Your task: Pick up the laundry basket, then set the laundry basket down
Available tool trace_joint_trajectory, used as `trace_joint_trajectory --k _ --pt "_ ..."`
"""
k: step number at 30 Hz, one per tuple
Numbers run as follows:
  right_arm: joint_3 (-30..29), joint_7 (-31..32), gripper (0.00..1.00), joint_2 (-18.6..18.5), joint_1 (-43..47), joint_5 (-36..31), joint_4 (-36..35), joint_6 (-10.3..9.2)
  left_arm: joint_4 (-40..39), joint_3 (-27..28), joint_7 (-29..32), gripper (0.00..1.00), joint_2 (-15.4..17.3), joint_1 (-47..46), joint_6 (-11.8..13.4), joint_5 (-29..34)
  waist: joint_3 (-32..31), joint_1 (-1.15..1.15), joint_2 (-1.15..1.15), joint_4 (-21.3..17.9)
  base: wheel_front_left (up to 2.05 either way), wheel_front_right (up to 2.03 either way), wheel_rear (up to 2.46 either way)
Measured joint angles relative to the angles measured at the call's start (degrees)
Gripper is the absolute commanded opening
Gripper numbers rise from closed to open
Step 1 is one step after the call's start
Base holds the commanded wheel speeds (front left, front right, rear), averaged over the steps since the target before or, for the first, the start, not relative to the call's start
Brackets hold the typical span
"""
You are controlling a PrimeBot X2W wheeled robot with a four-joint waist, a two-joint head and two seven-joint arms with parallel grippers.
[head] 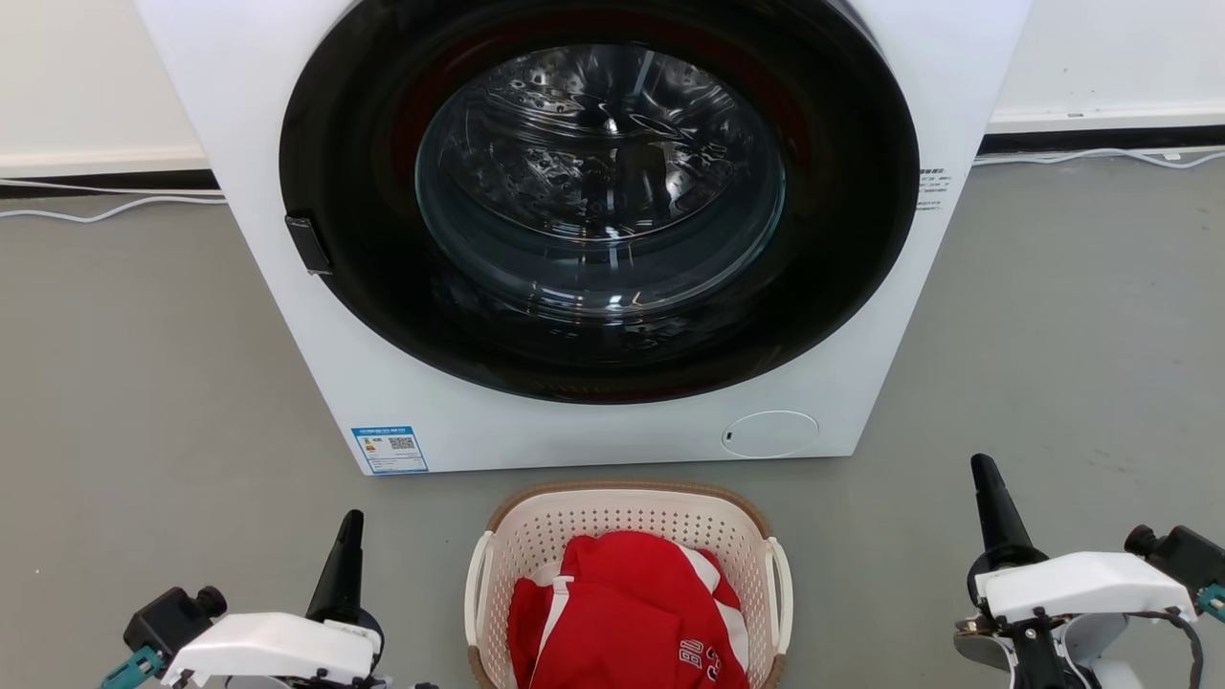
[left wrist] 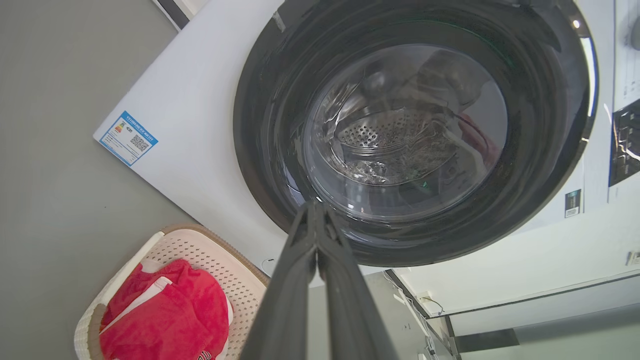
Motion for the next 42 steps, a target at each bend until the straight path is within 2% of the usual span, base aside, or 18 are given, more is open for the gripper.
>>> trace_joint_trajectory --k 42 --pt "-3.98 6.65 0.0 1.09 1.04 23.77 -2.26 0.0 -1.51 2.19 6.58 0.0 0.12 -0.09 0.0 -24.06 -0.8 0.0 0.0 1.05 0.0 0.0 0.0"
